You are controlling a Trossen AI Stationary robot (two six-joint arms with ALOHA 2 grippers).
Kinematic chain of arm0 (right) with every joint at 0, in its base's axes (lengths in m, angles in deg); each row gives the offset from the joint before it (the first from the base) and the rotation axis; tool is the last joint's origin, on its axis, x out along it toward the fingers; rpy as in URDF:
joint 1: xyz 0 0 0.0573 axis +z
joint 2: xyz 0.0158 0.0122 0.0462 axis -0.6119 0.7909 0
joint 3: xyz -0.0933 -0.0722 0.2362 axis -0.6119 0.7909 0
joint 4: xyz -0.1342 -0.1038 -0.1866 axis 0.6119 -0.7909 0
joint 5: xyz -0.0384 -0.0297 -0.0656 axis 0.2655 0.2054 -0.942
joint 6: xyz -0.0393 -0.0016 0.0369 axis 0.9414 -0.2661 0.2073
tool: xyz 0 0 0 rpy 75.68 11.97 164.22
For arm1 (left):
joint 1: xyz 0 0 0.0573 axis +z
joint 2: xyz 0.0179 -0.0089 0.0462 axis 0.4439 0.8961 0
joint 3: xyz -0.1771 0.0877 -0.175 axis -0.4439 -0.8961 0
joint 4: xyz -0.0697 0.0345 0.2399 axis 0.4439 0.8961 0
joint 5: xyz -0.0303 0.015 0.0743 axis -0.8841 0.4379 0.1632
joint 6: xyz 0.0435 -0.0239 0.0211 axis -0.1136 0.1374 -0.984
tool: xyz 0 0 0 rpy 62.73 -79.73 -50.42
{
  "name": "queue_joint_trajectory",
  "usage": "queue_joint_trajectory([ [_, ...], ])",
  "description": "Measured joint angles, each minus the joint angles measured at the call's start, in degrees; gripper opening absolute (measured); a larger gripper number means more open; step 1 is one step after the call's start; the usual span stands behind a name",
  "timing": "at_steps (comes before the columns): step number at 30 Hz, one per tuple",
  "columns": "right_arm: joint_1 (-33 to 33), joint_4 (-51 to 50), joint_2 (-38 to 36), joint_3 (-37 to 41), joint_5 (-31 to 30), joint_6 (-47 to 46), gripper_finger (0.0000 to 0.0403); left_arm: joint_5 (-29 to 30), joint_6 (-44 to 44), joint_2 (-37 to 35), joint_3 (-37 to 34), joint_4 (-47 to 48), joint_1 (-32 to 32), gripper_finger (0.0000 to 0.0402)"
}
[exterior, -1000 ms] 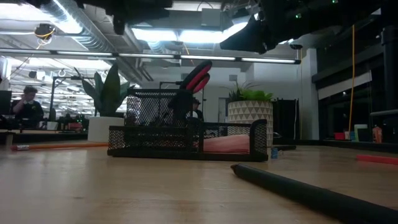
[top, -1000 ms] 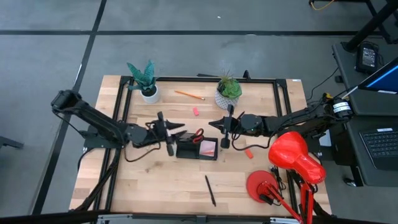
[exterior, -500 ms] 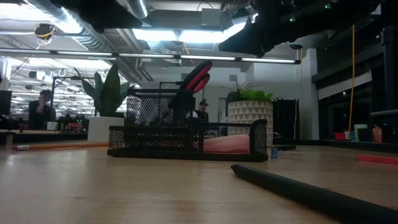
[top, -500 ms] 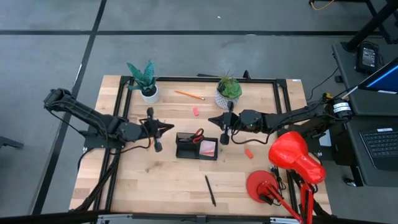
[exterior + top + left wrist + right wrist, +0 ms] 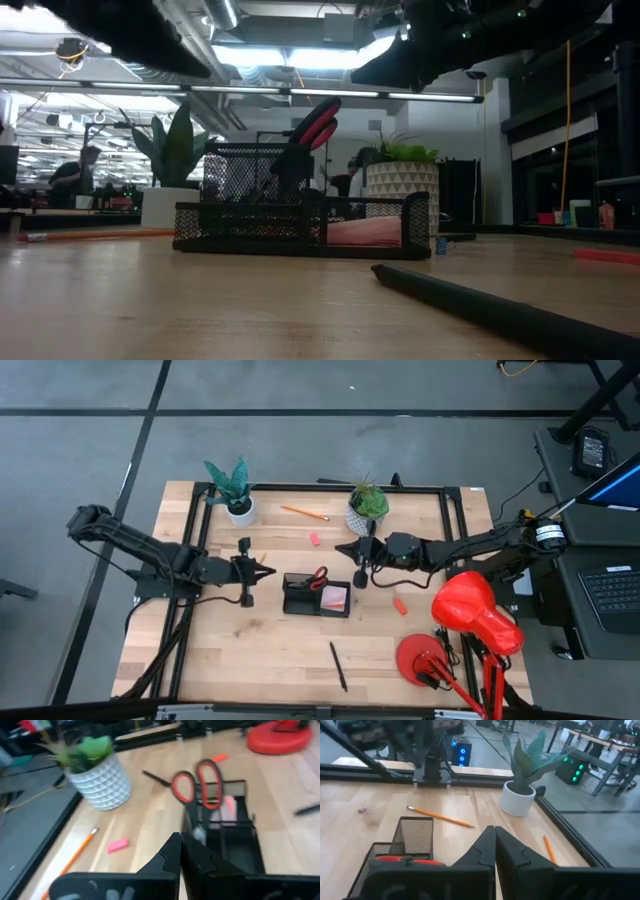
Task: Pick and place office supplies into organizer
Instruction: Put the orange eraser into the desk organizer
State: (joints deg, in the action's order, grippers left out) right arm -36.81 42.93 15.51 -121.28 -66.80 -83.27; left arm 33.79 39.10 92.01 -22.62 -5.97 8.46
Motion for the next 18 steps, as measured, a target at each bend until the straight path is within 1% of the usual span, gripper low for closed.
queue_joint_trajectory([
  [3,0.0,0.1,0.0,0.0,0.0,-0.9,0.0006,-2.9,-2.1,-2.3,-3.8,-4.9,1.3,0.0001],
  [6,1.2,-1.2,0.0,-0.8,-0.2,1.2,0.0003,-5.2,-3.4,-6.2,-8.2,-9.0,2.2,0.0001],
  [10,3.3,-5.9,0.0,-3.3,-0.1,2.0,0.0003,-9.4,-5.7,-12.6,-12.4,-10.2,3.6,0.0001],
  [13,4.0,-9.7,0.0,-6.1,-2.1,-1.3,0.0002,-12.3,-6.8,-16.3,-14.4,-9.9,4.3,0.0002],
  [15,4.5,-15.5,0.0,-9.2,-4.9,-4.6,0.0002,-12.8,-8.1,-18.4,-15.0,-9.6,4.3,0.0002],
  [18,5.6,-32.3,0.3,-15.6,-12.1,-12.9,0.0002,-13.1,-8.7,-20.5,-15.8,-9.2,4.3,0.0001],
])
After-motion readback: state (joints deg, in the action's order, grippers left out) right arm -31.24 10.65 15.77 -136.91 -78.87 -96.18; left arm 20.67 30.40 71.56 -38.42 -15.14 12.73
